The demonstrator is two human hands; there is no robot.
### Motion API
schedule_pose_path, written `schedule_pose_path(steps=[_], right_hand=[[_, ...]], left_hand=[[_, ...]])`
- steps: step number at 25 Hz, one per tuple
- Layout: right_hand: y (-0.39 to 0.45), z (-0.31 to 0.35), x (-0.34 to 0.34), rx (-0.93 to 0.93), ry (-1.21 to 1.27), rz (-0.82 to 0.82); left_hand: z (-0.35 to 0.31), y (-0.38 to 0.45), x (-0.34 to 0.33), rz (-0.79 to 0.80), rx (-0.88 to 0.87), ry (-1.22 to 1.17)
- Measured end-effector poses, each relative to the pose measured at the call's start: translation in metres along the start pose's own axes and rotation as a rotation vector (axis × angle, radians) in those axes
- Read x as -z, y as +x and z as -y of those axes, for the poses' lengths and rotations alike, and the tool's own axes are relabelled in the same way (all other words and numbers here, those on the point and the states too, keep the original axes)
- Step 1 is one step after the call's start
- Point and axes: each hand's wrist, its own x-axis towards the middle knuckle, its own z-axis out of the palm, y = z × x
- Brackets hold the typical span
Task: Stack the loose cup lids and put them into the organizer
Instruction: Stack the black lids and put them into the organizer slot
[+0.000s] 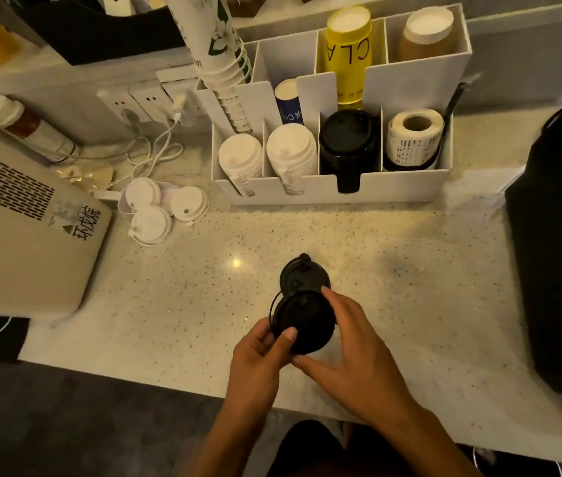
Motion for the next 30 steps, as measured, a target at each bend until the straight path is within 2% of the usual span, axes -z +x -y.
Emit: schedule_pose_path(steps=[3,8,13,17,22,26,30], right_hand=[[0.004,-0.004,-0.007,0.028,-0.037,-0.034],[0.017,-0.008,-0.014,0.021,-0.155,-0.022],[0.024,-0.013,-0.023,0.051,-0.162,0.017],[0.031,-0.016,-0.027,0.024,-0.221,-0.112],[0.047,-0.022,-0.036,0.087,-0.315,-0.258],[0.066,-0.031,-0.035,0.092,-0.274,-0.368],[0.086,-0.051,-0.046,0.117,-0.255,-0.401]], left_hand=[[-0.002,0.002,-0.001,-0.008,0.042,-0.023],[0.005,0.016,0.006,-0.172,0.097,-0.066],[0.016,0.032,0.011,-0.173,0.107,-0.104],[0.024,0.046,0.009,-0.168,0.095,-0.054],[0.030,0.068,0.011,-0.197,-0.127,0.321],[0.040,0.094,0.007,-0.191,-0.293,0.485],[0.061,0.125,-0.001,-0.248,-0.484,0.560]])
